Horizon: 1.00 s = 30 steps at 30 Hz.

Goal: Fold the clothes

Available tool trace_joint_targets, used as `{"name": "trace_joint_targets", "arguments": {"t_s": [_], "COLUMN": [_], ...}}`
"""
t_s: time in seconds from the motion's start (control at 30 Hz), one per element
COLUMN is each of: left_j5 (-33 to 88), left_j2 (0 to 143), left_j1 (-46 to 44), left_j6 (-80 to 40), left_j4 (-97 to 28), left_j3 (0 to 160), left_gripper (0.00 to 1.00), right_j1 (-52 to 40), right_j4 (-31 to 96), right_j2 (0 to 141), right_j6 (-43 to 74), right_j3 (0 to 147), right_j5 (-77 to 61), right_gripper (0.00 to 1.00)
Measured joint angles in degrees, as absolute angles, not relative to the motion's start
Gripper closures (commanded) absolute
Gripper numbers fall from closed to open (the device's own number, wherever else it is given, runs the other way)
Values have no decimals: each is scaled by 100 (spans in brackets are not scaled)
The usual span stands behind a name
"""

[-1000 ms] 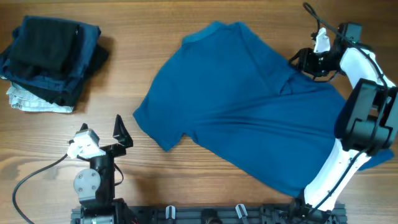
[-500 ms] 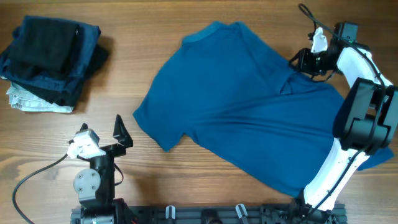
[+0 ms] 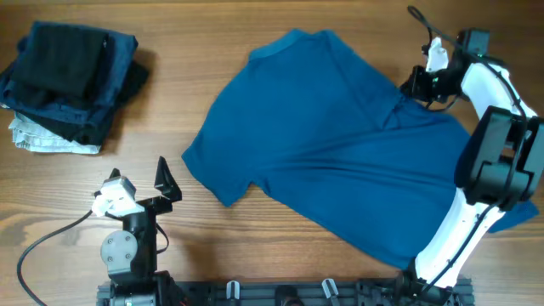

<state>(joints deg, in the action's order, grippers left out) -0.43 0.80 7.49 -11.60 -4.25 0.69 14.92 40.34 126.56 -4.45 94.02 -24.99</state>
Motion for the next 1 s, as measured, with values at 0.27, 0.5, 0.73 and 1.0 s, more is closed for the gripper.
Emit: {"name": "trace_joint_targets", "arguments": {"t_s": [0.27,0.5,0.73,1.0], "left_j5": [-43,-40,-43,-43], "left_j2": [80,80,80,80], "left_j1": [749,749,749,749], "left_j6": [-1160,-1160,-1160,-1160], "left_j4": [-425,-425,-425,-425], "left_j3": [69,69,69,69], "left_gripper": [0,0,0,0], "right_j1": [1492,1492,1461,1393], "right_j4": [3990,2209,613,-75], "right_j2": [12669,12715,13509,14355], "right_j6": [-576,-947,-1236,-1181], "right_j3": [10753,10753,10785,10897], "right_j5": [-2235,-1581,-1387,-399], "right_gripper": [96,96,96,0]}}
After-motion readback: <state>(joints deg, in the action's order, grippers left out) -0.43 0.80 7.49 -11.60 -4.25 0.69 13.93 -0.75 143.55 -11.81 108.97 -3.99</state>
